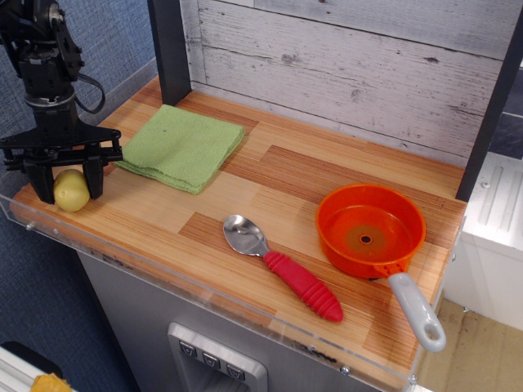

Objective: Put the potato on the center of the counter's far edge.

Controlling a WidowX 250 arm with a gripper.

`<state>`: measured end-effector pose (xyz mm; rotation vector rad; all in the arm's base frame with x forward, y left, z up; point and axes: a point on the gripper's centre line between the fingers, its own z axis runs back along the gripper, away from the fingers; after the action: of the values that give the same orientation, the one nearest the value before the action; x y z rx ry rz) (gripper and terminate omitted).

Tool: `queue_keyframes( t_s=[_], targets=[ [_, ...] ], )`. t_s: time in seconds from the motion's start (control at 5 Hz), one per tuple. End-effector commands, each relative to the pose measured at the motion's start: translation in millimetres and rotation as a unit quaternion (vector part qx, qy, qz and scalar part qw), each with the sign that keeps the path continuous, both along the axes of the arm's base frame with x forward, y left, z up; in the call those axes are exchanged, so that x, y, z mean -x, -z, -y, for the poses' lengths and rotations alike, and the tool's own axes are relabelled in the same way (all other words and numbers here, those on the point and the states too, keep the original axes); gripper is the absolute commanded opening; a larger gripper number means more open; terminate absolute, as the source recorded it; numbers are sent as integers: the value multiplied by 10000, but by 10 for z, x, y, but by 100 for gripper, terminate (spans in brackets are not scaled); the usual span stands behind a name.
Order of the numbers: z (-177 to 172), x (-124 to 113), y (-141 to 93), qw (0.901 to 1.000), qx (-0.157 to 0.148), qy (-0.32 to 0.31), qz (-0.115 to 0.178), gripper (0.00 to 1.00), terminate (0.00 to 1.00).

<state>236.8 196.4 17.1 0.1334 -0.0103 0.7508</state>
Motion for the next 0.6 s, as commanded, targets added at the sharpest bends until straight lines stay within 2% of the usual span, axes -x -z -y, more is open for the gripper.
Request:
queue_keyframes(
  t_s=[0.0,0.2,0.4],
  targets=[
    [-68,38,-192,9999,-94,-50,-20,0,0],
    [13,25,-410,9995,-294,-85,-99,0,0],
    [212,-59,-602,9972,-678,-95,-304,0,0]
  ],
)
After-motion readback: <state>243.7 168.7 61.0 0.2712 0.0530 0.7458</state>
